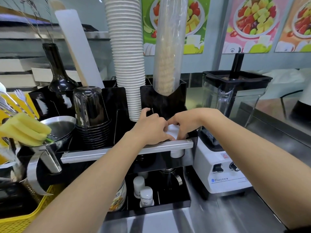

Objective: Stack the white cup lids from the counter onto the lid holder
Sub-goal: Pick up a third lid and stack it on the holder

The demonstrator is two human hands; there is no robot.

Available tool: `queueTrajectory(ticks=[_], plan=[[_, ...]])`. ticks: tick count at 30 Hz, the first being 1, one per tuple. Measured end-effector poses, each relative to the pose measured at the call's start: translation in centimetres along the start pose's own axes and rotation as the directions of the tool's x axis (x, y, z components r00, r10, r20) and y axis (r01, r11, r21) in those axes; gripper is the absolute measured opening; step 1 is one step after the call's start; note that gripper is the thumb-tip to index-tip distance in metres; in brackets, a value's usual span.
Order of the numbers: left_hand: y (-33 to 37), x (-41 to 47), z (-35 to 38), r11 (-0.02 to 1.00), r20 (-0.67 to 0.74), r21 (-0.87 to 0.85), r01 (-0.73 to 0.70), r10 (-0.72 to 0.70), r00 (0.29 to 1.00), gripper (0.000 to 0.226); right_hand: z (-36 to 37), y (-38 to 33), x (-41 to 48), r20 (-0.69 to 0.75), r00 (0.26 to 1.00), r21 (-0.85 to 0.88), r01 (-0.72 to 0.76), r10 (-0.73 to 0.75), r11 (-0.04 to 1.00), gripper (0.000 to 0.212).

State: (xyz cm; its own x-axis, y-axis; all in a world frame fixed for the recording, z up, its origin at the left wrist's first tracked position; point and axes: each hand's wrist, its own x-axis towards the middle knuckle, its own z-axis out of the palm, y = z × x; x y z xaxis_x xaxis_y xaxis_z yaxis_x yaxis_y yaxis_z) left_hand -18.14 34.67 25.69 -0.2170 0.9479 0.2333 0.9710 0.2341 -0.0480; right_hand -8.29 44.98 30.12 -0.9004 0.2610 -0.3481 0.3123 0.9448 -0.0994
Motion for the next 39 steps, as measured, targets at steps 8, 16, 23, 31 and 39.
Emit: queueTrajectory(ticks=[8, 16, 23, 31, 39], plan=[[0.0, 0.1, 0.2, 0.996, -0.026, 0.092, -0.007, 0.009, 1.000, 0.054, -0.3, 0.1, 0.7, 0.028, 1.000, -0.011, -0.013, 0.013, 1.000, 0.065], [0.0, 0.1, 0.2, 0.995, -0.031, 0.101, 0.004, -0.001, 1.000, 0.053, -0.1, -0.2, 0.1, 0.001, 1.000, 0.003, -0.024, 0.024, 1.000, 0.061], [-0.3, 0.0, 0.7, 0.999, 0.006, -0.042, 0.020, -0.020, 1.000, 0.044, -0.2, 0.2, 0.5, 0.058, 0.998, -0.042, -0.023, 0.026, 0.999, 0.063], [-0.3, -0.2, 0.5, 1.000, 0.036, -0.012, -0.002, 0.003, 0.999, 0.046, 0.1, 0.1, 0.7, 0.057, 0.998, -0.048, -0.019, 0.021, 0.999, 0.063], [-0.9, -3.4, -1.9, 0.993, -0.340, -0.118, 0.006, -0.046, 0.939, 0.042, -1.8, -0.4, -2.8, -0.326, 0.945, 0.083, 0.019, 0.009, 0.996, 0.065]])
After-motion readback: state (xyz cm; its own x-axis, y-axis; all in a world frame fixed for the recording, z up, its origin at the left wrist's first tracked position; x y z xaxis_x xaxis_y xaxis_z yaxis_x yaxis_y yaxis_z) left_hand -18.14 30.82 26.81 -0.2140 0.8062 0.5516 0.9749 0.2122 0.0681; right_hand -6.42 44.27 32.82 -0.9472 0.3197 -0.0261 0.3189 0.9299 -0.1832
